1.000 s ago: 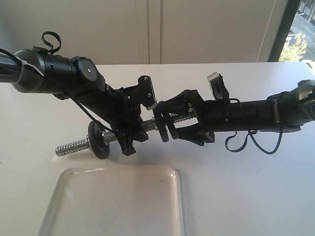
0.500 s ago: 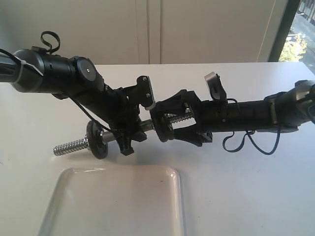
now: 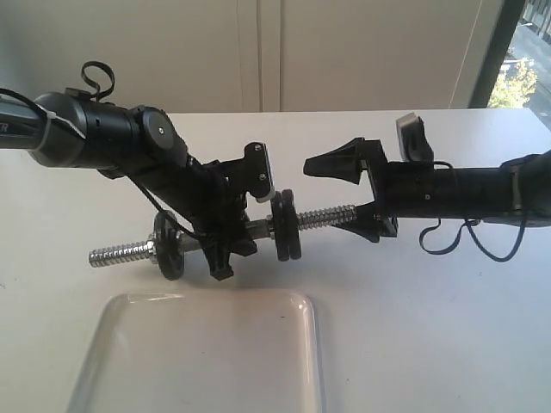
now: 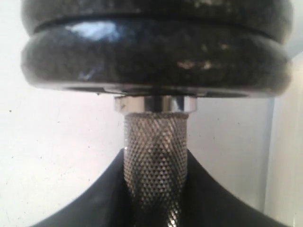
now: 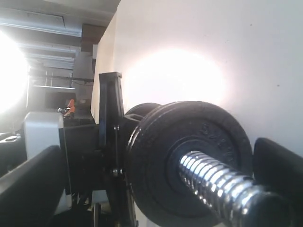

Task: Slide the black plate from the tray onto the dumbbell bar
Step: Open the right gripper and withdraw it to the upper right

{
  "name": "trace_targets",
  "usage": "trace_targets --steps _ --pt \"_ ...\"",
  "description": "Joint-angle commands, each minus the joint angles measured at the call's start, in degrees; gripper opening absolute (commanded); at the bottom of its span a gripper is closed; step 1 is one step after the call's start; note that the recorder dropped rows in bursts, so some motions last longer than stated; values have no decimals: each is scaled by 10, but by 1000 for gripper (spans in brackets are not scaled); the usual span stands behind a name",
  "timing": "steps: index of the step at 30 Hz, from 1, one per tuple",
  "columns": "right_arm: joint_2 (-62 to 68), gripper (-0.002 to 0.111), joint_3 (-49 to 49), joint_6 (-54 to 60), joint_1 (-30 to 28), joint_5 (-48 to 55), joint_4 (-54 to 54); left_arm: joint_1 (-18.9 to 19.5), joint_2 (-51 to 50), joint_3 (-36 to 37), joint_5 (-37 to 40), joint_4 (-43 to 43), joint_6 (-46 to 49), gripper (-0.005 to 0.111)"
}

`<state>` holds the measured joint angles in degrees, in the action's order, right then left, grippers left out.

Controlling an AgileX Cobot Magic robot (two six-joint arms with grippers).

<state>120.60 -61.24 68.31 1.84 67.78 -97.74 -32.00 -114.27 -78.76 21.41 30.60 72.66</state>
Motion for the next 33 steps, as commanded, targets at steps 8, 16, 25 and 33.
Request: trace_targets --steps 8,16,25,33 --pt "-6 105 -3 -2 -78 22 25 16 76 -13 10 22 -24 0" --pt "-6 66 -3 -2 -107 22 38 22 76 -13 23 20 -23 0" --pt "-39 14 -3 29 -107 22 37 22 76 -13 25 21 -23 0" --pt "-246 0 43 111 -104 22 63 22 73 -13 28 23 -24 0"
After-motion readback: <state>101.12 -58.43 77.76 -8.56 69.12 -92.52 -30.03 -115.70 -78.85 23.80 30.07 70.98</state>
